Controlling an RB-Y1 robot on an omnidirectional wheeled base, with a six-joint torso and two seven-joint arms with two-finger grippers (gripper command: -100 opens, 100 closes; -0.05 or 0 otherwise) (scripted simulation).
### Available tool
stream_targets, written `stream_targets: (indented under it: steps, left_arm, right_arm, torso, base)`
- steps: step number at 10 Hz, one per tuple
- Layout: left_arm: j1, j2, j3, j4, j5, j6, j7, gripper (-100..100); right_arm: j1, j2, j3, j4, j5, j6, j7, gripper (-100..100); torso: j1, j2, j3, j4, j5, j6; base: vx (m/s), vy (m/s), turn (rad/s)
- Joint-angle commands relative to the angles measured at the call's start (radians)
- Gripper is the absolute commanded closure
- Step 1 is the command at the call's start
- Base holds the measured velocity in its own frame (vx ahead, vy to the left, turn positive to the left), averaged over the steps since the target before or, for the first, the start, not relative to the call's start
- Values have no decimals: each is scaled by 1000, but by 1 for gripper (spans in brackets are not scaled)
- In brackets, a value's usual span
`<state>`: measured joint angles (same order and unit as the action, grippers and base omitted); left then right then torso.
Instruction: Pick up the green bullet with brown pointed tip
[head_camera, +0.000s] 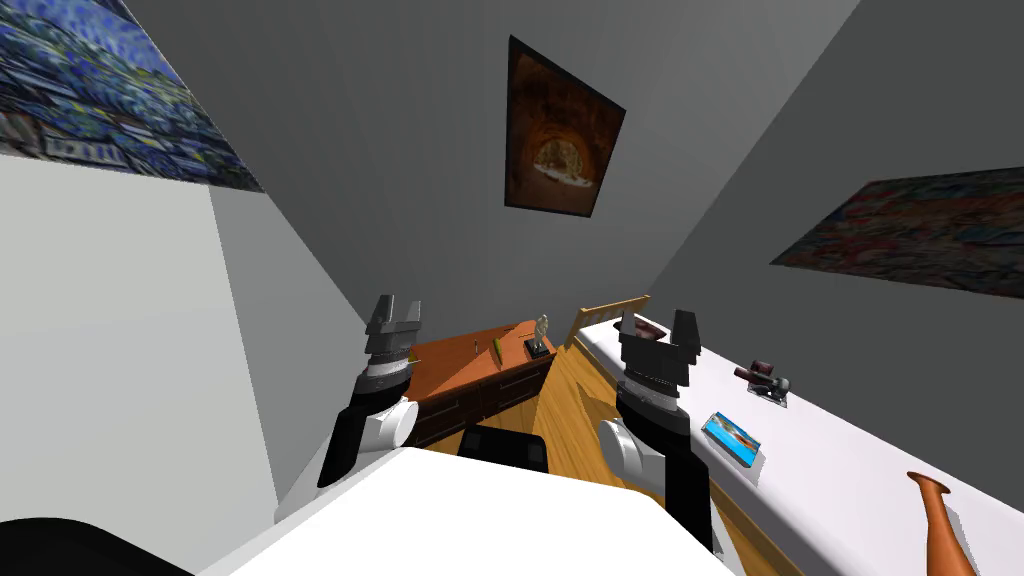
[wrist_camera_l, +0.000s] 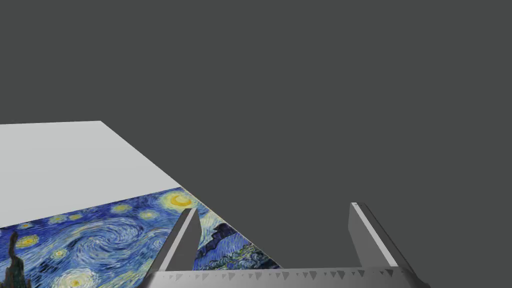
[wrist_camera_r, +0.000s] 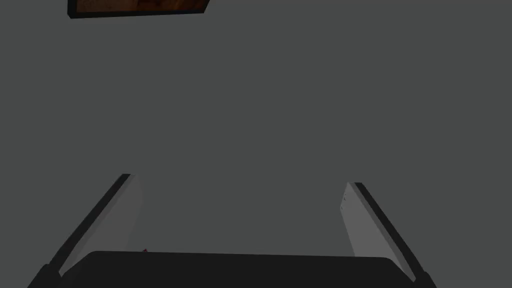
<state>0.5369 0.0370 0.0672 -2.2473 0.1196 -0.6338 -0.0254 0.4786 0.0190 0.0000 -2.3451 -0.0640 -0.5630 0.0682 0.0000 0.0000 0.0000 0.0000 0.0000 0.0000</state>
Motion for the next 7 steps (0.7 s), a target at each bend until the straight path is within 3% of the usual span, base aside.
stream_targets:
  steps: [1,6,7]
  left_arm:
    - [-7,35,-2,20,8,28,-9,-100]
    - [-41,119,-8,107,40,143,-54,-100]
    - [-41,119,-8,107,40,151,-54,-100]
  right_arm:
    - [0,0,0,0,0,0,0,0]
    - [0,0,0,0,0,0,0,0]
    - [0,0,0,0,0,0,0,0]
  torso:
    - [0,0,0,0,0,0]
    - [1,2,1,0,0,0]
    - [1,3,2,1,0,0]
  base:
    - [-10,3,-177]
    - [-34,17,-229]
    - [-39,18,-92]
